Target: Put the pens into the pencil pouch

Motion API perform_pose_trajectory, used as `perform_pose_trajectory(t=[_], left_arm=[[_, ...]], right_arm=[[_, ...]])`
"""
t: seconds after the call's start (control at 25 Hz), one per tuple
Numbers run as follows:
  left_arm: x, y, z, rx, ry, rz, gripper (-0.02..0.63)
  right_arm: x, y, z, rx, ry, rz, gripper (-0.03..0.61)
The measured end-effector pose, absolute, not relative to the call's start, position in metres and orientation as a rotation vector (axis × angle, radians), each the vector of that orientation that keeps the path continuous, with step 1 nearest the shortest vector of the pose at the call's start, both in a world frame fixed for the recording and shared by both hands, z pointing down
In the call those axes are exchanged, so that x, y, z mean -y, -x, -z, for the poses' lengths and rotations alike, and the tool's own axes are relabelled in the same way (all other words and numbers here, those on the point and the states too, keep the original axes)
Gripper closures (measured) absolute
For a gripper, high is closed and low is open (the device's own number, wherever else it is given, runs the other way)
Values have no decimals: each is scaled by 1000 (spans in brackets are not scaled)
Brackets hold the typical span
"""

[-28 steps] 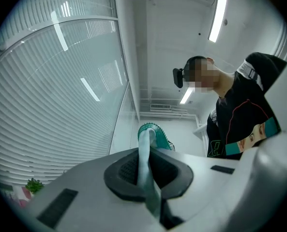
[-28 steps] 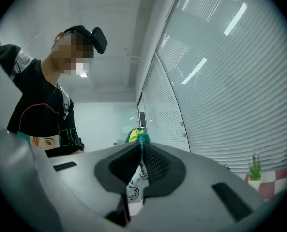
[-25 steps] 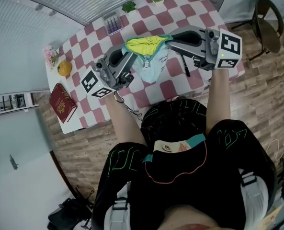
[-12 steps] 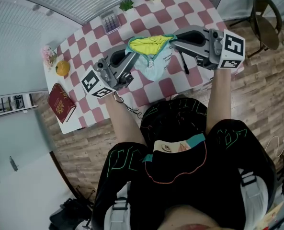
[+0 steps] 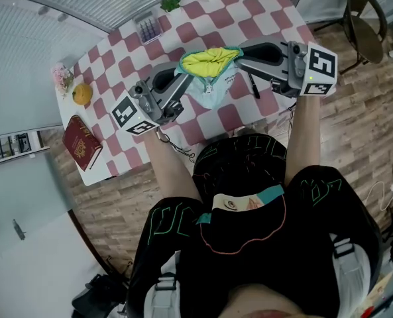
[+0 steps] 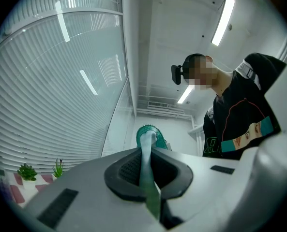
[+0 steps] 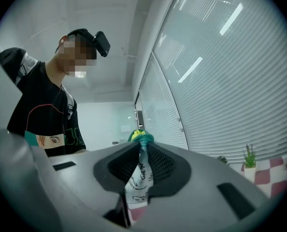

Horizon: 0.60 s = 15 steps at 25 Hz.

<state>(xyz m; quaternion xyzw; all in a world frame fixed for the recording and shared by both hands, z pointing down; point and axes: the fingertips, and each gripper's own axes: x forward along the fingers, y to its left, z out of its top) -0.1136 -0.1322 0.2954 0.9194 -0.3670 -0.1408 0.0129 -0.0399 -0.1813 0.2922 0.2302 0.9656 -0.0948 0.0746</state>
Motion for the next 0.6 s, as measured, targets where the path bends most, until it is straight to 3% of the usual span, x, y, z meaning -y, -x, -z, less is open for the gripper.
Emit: perform_pose_trajectory(t=[0.12,0.36,0.44,0.52,0.6], left_arm=[[130,110,-301,1094,-2868,431,615],[130,106,-312,1048,-2858,444,615],[131,107,-314,1054,-2850,446,615],[130,110,-316,1070,-2842,449,615],[129,114,-316,1090,-2834,458,615]], right_arm=[[179,34,-292,-2870,-721,334,480],[198,27,-280,-2840,-528,327,474],[212,28,-277,-2847,-382,325,488],[225,26,-273,-2838,-267,346,577],[234,24,-267,-2819,-191,362,577]])
